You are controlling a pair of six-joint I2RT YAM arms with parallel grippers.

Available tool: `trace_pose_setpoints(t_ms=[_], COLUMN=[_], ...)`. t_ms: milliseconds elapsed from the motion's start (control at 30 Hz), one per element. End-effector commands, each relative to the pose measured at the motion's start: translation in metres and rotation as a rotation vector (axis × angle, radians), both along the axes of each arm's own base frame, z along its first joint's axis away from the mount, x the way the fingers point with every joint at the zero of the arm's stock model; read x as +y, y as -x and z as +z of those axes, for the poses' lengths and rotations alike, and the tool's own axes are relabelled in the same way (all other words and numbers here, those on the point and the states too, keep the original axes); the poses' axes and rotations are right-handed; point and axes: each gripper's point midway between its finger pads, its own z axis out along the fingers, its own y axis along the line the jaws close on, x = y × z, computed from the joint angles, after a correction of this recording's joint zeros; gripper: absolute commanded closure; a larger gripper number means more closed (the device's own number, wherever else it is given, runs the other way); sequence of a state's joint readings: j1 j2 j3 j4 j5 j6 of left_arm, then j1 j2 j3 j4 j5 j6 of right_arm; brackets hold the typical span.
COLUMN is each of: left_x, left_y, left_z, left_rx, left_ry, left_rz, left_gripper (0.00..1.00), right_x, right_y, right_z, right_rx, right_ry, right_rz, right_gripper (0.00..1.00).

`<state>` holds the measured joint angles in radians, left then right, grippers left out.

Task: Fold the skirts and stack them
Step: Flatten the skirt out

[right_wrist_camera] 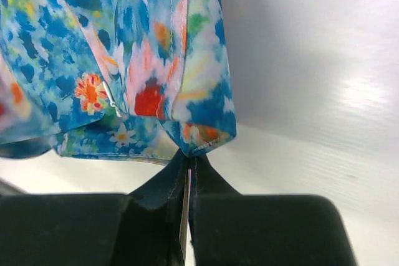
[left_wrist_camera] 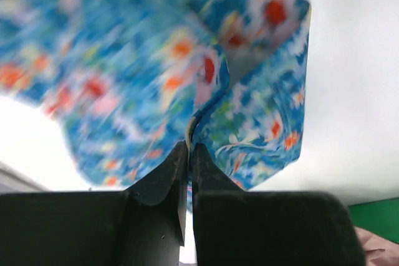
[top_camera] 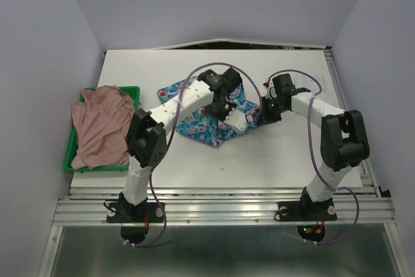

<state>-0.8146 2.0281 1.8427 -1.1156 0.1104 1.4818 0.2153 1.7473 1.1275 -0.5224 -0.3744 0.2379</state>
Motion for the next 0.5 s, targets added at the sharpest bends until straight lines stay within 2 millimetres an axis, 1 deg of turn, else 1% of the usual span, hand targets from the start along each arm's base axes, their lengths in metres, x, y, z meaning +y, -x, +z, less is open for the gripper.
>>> trace_pose_setpoints(t_ms=[0, 33, 67, 100, 133, 167, 200, 233, 267, 300, 333, 367, 400, 433, 467], left_x=[0.011, 0.019, 0.022, 0.028, 0.05, 0.059, 0.071, 0.095, 0.106, 0.116, 0.125, 0.131, 0.138, 0.142, 0.15], left_y=[-0.068, -0.076, -0.083, -0.093, -0.104, -0.108, -0.111, -0.115, -0.114, -0.103, -0.096, -0.09, -0.074, -0.066, -0.054], left_z=[0.139, 0.158, 0.178, 0.211, 0.226, 0.239, 0.267, 0.281, 0.291, 0.31, 0.318, 0.323, 0.334, 0.34, 0.348], left_rx=[-0.2, -0.203, -0.205, -0.257, -0.279, -0.271, -0.34, -0.376, -0.398, -0.43, -0.454, -0.478, -0.521, -0.538, -0.559], left_ry=[0.385, 0.455, 0.546, 0.664, 0.727, 0.814, 0.931, 0.992, 1.051, 1.158, 1.199, 1.223, 1.285, 1.317, 1.364], left_rz=[0.321, 0.422, 0.488, 0.548, 0.632, 0.745, 0.791, 0.857, 0.893, 0.927, 0.943, 0.949, 0.945, 0.947, 0.973], left_gripper=[1.0, 1.0, 1.0, 1.0, 1.0, 1.0, 1.0, 1.0, 1.0, 1.0, 1.0, 1.0, 1.0, 1.0, 1.0], right_x=[-0.051, -0.062, -0.069, -0.081, -0.092, -0.097, -0.107, -0.11, -0.113, -0.12, -0.123, -0.125, -0.13, -0.133, -0.138], right_y=[-0.032, -0.036, -0.039, -0.044, -0.053, -0.057, -0.059, -0.067, -0.07, -0.069, -0.071, -0.073, -0.076, -0.078, -0.083], right_z=[0.048, 0.056, 0.065, 0.08, 0.096, 0.108, 0.121, 0.143, 0.154, 0.165, 0.177, 0.197, 0.209, 0.221, 0.242], right_rx=[-0.214, -0.243, -0.272, -0.329, -0.374, -0.408, -0.432, -0.481, -0.502, -0.513, -0.534, -0.568, -0.59, -0.612, -0.645], right_ry=[0.313, 0.357, 0.4, 0.474, 0.527, 0.564, 0.632, 0.658, 0.687, 0.739, 0.766, 0.788, 0.836, 0.865, 0.917], right_rz=[0.122, 0.128, 0.146, 0.179, 0.173, 0.183, 0.215, 0.222, 0.238, 0.275, 0.297, 0.313, 0.349, 0.36, 0.376], right_gripper=[0.99, 0.99, 0.99, 0.99, 0.99, 0.99, 0.99, 0.99, 0.99, 0.99, 0.99, 0.99, 0.99, 0.99, 0.99])
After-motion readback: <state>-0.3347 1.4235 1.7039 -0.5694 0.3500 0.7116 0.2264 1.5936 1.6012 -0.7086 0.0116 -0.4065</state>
